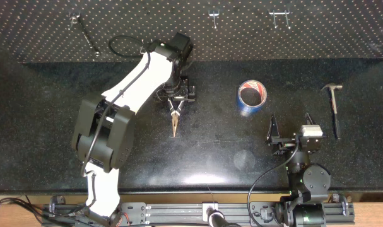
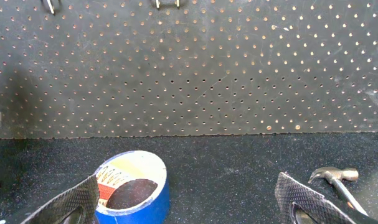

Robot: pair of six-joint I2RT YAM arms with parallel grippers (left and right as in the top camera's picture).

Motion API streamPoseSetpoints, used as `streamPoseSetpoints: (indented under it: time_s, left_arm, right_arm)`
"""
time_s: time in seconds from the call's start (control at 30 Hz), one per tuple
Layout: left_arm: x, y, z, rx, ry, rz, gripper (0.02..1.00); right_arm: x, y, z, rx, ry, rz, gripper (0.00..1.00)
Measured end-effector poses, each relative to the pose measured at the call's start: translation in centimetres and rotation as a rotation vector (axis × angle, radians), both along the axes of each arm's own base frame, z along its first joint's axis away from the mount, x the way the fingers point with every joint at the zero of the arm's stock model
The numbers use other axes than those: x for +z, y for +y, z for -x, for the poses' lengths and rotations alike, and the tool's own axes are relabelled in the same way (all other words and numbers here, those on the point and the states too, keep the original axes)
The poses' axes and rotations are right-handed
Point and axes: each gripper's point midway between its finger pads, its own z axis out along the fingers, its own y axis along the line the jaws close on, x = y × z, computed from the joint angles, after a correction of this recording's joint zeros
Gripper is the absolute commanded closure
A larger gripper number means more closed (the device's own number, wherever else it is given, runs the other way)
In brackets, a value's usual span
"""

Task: Place Tools Onto Pegboard

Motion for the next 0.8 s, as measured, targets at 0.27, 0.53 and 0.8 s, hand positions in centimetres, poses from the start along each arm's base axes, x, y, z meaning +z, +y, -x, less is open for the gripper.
streamPoseSetpoints:
  time_s: [0.27,0.53,0.8]
  left_arm:
    - [0.0,0.5,-0.3,-0.041,-0.008,-0.009,0.034]
    - [-0.9,0.2,-1.0,-0.040,-0.016,-0.005,0.060]
    - [-0.8,0.1,-1.1,-0.025,-0.019,-0.001,0.419]
  right_arm:
    - [0.0,0.0,0.0,0.000,0.000,0.000,0.071]
    - [0.0,0.0,0.0,0.000,0.000,0.000,0.071]
    - [0.0,0.0,0.0,0.000,0.000,0.000,0.071]
